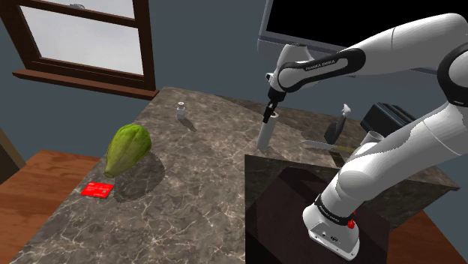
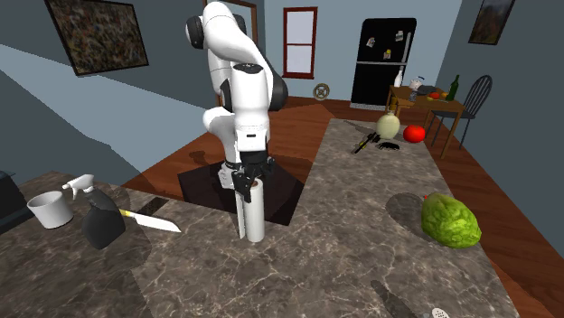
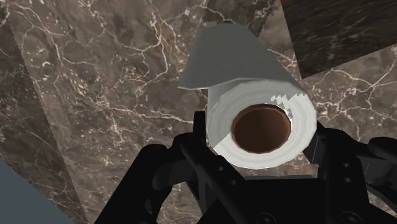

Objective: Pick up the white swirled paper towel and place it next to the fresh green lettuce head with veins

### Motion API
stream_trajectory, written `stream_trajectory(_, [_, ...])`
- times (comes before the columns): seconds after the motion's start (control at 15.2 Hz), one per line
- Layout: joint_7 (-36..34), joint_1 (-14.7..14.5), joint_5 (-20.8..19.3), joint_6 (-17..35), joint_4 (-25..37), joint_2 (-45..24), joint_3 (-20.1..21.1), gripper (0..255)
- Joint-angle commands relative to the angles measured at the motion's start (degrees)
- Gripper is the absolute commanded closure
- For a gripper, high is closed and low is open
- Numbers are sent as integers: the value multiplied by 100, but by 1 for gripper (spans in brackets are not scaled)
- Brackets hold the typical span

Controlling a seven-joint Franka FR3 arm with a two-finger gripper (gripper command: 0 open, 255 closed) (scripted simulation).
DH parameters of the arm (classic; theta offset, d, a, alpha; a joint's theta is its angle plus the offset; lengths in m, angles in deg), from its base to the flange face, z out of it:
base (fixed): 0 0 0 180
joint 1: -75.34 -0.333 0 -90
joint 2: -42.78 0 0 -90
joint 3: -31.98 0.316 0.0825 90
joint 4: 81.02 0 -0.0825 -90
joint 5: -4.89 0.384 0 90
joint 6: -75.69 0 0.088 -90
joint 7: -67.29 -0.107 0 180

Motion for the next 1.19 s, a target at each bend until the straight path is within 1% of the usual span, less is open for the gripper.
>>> stream_trajectory(0.0, [1,3,-4,0,-3,-3,-3,255])
stream_trajectory(0.4, [0,3,-4,1,-3,-4,-2,255])
stream_trajectory(1.12, [6,-2,14,-933,573,355,61,255])
